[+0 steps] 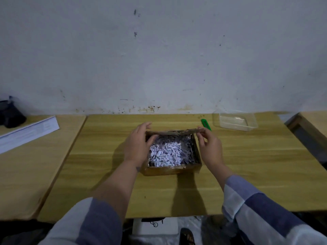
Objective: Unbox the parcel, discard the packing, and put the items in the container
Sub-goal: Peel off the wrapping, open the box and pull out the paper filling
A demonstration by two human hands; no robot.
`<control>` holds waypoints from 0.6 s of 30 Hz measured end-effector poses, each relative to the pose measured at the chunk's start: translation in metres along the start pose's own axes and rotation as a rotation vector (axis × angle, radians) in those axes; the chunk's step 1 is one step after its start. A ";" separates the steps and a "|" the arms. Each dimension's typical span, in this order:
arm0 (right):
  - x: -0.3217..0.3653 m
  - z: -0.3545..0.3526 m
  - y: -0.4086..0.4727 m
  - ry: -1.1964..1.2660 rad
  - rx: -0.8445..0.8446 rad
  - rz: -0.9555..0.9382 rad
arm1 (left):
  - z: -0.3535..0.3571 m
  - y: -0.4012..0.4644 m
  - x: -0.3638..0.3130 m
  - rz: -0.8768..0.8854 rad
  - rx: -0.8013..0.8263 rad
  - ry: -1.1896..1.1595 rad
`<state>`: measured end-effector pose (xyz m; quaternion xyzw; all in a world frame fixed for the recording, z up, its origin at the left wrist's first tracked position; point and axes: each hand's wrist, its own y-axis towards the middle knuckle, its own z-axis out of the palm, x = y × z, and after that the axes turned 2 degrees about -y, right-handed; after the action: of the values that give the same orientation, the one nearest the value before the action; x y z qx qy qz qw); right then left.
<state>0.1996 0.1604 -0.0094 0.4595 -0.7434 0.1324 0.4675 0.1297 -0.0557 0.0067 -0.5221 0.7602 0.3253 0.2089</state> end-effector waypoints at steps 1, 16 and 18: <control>0.001 0.003 0.008 0.001 0.001 -0.008 | -0.001 0.008 -0.003 -0.008 -0.011 -0.010; -0.006 0.041 0.115 -0.022 0.157 -0.076 | 0.033 0.109 0.016 -0.172 0.046 -0.205; -0.009 0.044 0.120 -0.004 0.177 -0.059 | 0.039 0.109 0.023 -0.187 0.060 -0.201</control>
<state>0.0787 0.2027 -0.0124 0.5208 -0.7159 0.1830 0.4275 0.0191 -0.0166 -0.0053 -0.5493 0.6927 0.3322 0.3287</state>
